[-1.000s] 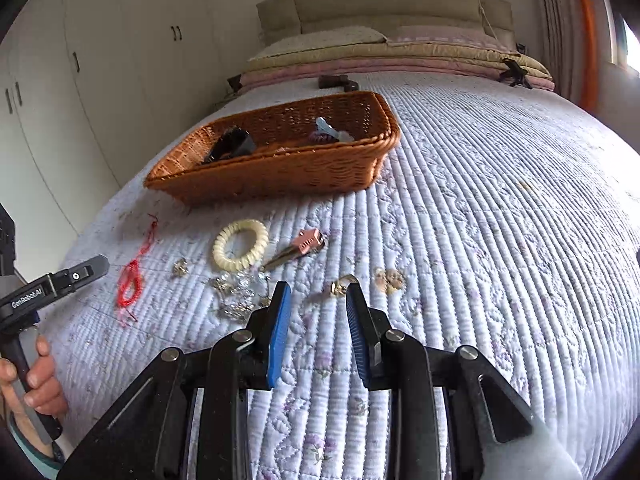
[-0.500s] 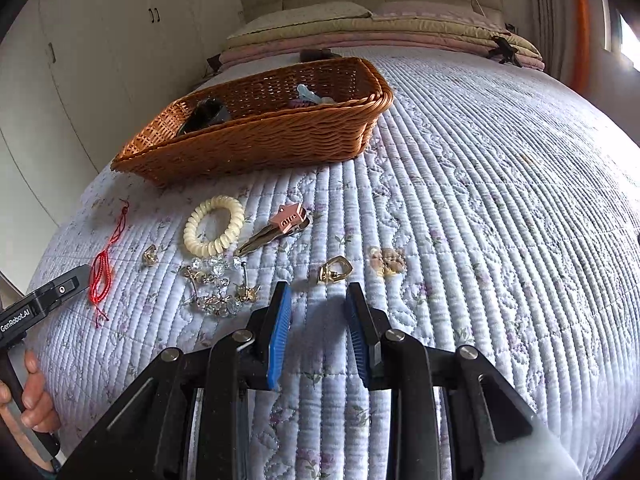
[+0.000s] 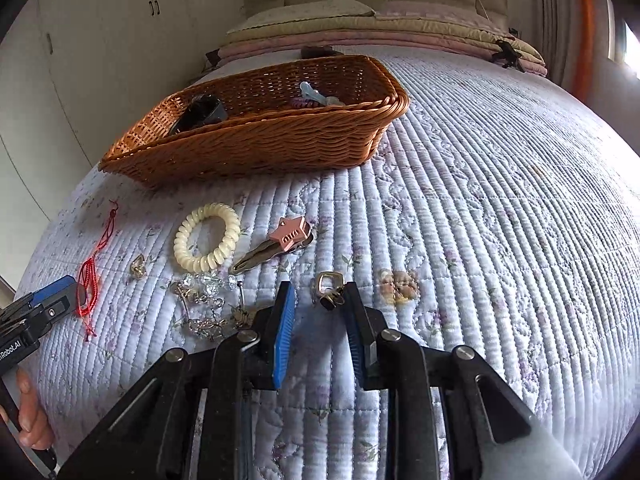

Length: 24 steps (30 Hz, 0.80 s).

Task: Organize jewelry
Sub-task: 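Grasp the red string with the left tool while the right grasps a gold ring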

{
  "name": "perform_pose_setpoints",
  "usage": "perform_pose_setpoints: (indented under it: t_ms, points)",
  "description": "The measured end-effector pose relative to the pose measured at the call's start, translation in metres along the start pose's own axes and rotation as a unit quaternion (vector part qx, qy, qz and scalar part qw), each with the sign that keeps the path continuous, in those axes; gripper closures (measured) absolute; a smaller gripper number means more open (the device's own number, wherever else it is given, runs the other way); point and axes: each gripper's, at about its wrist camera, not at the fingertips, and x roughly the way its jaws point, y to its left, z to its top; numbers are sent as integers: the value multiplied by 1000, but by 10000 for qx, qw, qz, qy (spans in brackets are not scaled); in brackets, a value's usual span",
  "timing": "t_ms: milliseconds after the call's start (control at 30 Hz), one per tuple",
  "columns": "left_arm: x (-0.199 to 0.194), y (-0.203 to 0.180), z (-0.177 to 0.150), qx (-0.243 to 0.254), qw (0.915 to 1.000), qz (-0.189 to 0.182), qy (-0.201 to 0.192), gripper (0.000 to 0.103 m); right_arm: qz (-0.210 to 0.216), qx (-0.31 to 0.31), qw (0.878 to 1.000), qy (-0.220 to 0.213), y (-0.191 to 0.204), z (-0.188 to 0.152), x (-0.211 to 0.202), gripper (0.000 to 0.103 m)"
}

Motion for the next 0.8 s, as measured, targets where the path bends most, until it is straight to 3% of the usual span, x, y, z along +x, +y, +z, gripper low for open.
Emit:
perform_pose_setpoints:
  t_ms: [33, 100, 267, 367, 800]
  points:
    - [0, -1, 0, 40, 10000, 29, 1, 55, 30, 28, 10000, -6, -2, 0, -1, 86]
    - [4, -4, 1, 110, 9999, 107, 40, 69, 76, 72, 9999, -20, -4, -1, -1, 87]
    - [12, -15, 4, 367, 9983, 452, 102, 78, 30, 8, 10000, -70, -2, -3, -4, 88]
    - [13, -21, 3, 550, 9971, 527, 73, 98, 50, -38, 9999, -110, -1, -6, -9, 88]
    - [-7, -26, -1, 684, 9964, 389, -328, 99, 521, -157, 9967, -601, 0, -12, -33, 88]
